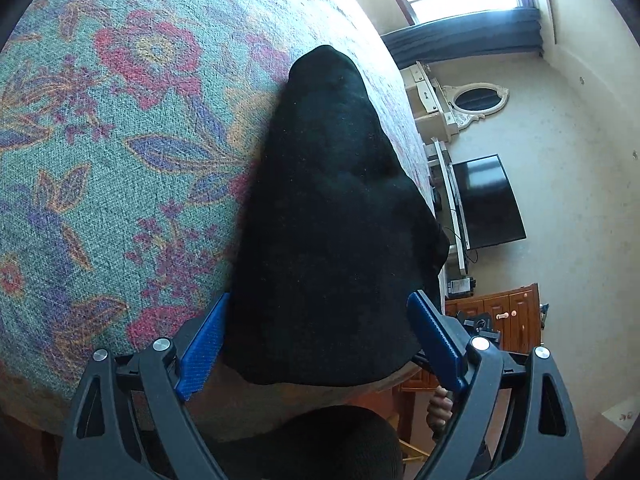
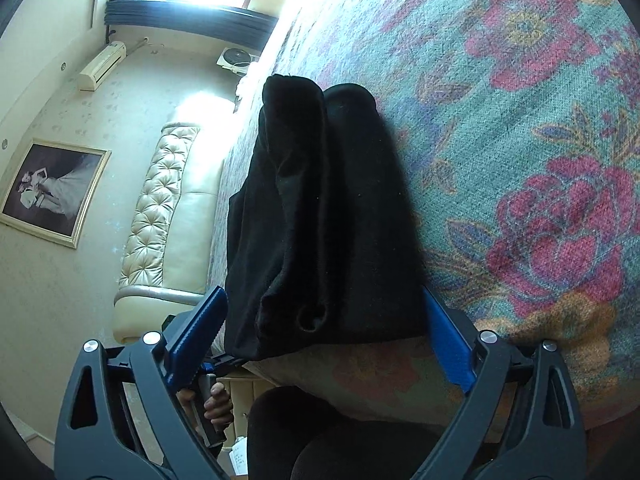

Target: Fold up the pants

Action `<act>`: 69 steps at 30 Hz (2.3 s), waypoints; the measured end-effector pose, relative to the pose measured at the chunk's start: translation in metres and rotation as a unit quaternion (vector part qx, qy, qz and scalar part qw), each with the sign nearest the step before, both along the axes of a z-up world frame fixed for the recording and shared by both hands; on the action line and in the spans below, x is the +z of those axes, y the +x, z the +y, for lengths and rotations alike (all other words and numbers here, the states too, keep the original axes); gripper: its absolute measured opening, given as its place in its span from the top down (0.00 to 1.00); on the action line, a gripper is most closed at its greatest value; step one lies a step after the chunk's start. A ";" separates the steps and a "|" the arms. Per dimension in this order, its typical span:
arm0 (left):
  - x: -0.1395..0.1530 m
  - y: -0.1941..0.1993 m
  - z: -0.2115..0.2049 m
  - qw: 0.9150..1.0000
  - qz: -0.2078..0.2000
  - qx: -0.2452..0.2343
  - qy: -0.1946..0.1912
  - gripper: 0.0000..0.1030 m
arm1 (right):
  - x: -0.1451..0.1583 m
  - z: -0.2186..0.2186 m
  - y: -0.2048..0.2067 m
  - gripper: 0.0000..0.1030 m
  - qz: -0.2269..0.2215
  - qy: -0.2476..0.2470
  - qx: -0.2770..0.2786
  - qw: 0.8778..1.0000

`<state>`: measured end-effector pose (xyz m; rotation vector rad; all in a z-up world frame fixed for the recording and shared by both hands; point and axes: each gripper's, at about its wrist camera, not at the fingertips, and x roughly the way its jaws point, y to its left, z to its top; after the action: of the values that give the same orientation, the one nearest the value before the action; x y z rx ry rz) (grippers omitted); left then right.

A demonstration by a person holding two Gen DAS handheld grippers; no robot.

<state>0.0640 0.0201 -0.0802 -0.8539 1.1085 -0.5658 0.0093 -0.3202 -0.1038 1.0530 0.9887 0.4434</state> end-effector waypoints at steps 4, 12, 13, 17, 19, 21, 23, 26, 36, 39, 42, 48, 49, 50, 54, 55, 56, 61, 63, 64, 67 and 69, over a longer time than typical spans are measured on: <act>0.001 -0.004 0.002 1.000 -0.003 0.004 0.003 0.16 | -0.006 -0.002 -0.003 0.49 0.010 -0.013 0.005 1.000; 0.003 -0.006 -0.005 0.999 -0.016 0.000 0.050 0.44 | 0.003 -0.004 -0.006 0.63 -0.013 0.002 0.008 1.000; 0.003 -0.007 -0.004 0.999 -0.017 0.000 0.048 0.49 | 0.004 -0.003 -0.006 0.63 -0.014 0.001 0.010 1.000; 0.003 -0.008 -0.005 0.998 -0.030 -0.004 0.058 0.59 | -0.007 -0.004 -0.003 0.63 -0.003 0.008 0.009 1.000; -0.001 -0.008 -0.005 0.998 -0.030 -0.002 0.059 0.61 | -0.014 -0.006 -0.004 0.64 0.001 0.016 0.009 1.000; -0.006 -0.008 -0.002 0.998 -0.035 -0.003 0.054 0.63 | -0.014 -0.005 -0.003 0.65 -0.001 0.012 0.013 1.000; -0.009 -0.008 -0.001 0.998 -0.038 -0.005 0.052 0.64 | -0.015 -0.006 -0.003 0.65 -0.003 0.011 0.014 1.000; -0.009 -0.008 -0.001 0.998 -0.041 -0.009 0.055 0.64 | -0.016 -0.006 -0.004 0.65 -0.005 0.013 0.016 1.000; 0.002 -0.009 -0.009 0.995 -0.053 -0.016 0.078 0.65 | -0.013 -0.005 -0.008 0.65 -0.005 -0.002 0.016 1.000; 0.002 -0.007 -0.009 0.995 -0.053 -0.019 0.079 0.65 | -0.017 -0.008 -0.008 0.65 -0.004 0.006 0.017 1.000; 0.002 -0.005 -0.010 0.995 -0.057 -0.033 0.081 0.61 | -0.020 -0.012 -0.008 0.65 -0.004 0.010 0.019 1.000; 0.007 -0.007 -0.017 0.991 -0.065 -0.052 0.102 0.41 | -0.027 -0.024 -0.009 0.59 -0.006 0.022 0.026 0.999; 0.009 -0.008 -0.019 0.991 -0.068 -0.058 0.105 0.33 | -0.027 -0.027 -0.008 0.54 -0.006 0.025 0.031 0.999; 0.012 -0.008 -0.022 0.989 -0.072 -0.063 0.111 0.27 | -0.025 -0.029 -0.009 0.52 -0.005 0.026 0.035 0.999; 0.023 -0.013 -0.030 0.979 -0.083 -0.081 0.167 0.23 | -0.013 -0.046 -0.012 0.18 -0.021 0.030 0.023 0.999; 0.025 -0.013 -0.030 0.977 -0.087 -0.081 0.178 0.21 | -0.009 -0.050 -0.012 0.14 -0.023 0.021 0.019 0.999; 0.029 -0.013 -0.028 0.975 -0.093 -0.078 0.187 0.21 | -0.007 -0.054 -0.010 0.13 -0.024 0.010 0.018 1.000; 0.045 -0.005 -0.015 0.964 -0.132 -0.064 0.222 0.17 | -0.003 -0.063 0.009 0.13 -0.020 -0.019 0.024 0.999; 0.046 0.005 -0.011 0.959 -0.137 -0.059 0.241 0.17 | -0.003 -0.063 0.022 0.12 -0.020 -0.032 0.030 0.999; 0.045 0.012 -0.010 0.959 -0.135 -0.061 0.242 0.17 | -0.003 -0.062 0.029 0.12 -0.019 -0.038 0.033 0.999; 0.035 0.034 -0.009 0.962 -0.119 -0.067 0.235 0.17 | -0.003 -0.058 0.052 0.09 -0.020 -0.047 0.045 0.998; 0.027 0.050 -0.010 0.967 -0.102 -0.073 0.221 0.17 | -0.003 -0.057 0.065 0.08 -0.020 -0.054 0.051 0.997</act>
<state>0.1138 0.0103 -0.0533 -0.3214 1.0583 -0.4897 0.0746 -0.3769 -0.1064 0.8970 1.0224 0.4879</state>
